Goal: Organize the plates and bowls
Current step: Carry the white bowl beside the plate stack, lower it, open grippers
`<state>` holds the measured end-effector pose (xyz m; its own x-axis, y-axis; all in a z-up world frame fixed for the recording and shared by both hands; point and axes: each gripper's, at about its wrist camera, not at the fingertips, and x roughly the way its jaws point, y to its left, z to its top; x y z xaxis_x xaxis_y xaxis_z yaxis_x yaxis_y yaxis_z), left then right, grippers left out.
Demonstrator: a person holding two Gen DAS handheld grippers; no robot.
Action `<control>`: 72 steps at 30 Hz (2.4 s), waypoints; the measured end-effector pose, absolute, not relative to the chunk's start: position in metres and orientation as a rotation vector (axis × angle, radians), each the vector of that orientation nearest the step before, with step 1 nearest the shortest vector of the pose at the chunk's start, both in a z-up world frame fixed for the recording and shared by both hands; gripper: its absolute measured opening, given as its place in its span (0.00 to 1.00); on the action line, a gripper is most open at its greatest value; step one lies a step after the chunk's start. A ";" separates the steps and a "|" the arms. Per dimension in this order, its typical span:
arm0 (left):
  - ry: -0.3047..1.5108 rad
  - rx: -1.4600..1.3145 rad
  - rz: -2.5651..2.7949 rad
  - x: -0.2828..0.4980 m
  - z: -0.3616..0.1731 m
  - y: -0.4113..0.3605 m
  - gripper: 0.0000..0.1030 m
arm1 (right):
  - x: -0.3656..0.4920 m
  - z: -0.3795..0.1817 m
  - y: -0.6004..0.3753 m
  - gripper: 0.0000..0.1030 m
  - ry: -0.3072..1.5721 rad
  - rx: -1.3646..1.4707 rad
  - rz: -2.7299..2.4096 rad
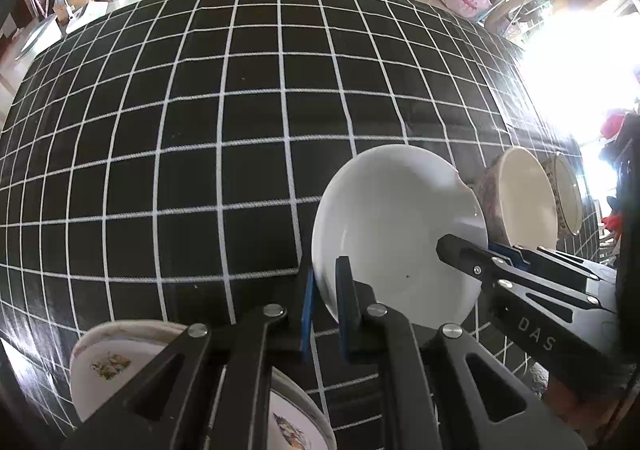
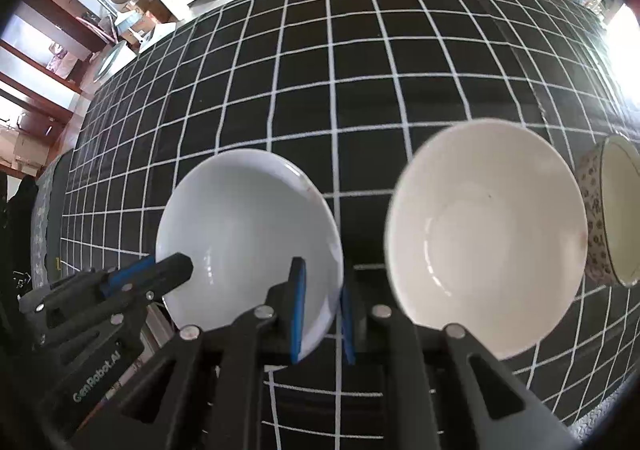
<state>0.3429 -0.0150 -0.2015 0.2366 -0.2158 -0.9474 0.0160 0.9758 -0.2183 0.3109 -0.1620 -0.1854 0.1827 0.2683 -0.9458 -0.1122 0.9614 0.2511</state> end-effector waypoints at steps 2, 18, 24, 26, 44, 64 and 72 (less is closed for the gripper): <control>1.322 -0.160 -0.161 0.337 -0.201 -0.022 0.08 | 0.305 -0.186 -0.165 0.19 1.366 0.146 0.273; 1.339 -0.155 -0.149 0.267 -0.207 -0.051 0.09 | 0.232 -0.181 -0.193 0.19 1.420 0.206 0.271; 1.339 -0.149 -0.158 0.241 -0.208 -0.065 0.08 | 0.214 -0.179 -0.207 0.19 1.413 0.201 0.257; 1.336 -0.147 -0.158 0.232 -0.207 -0.071 0.09 | 0.208 -0.179 -0.211 0.19 1.417 0.193 0.253; 1.295 -0.141 -0.146 0.216 -0.204 -0.064 0.09 | 0.193 -0.172 -0.217 0.19 1.374 0.186 0.212; 1.184 -0.105 -0.159 0.218 -0.131 -0.045 0.14 | 0.198 -0.100 -0.249 0.20 1.272 0.106 0.206; 1.117 -0.065 -0.189 0.241 -0.094 -0.064 0.22 | 0.223 -0.073 -0.267 0.30 1.233 0.118 0.174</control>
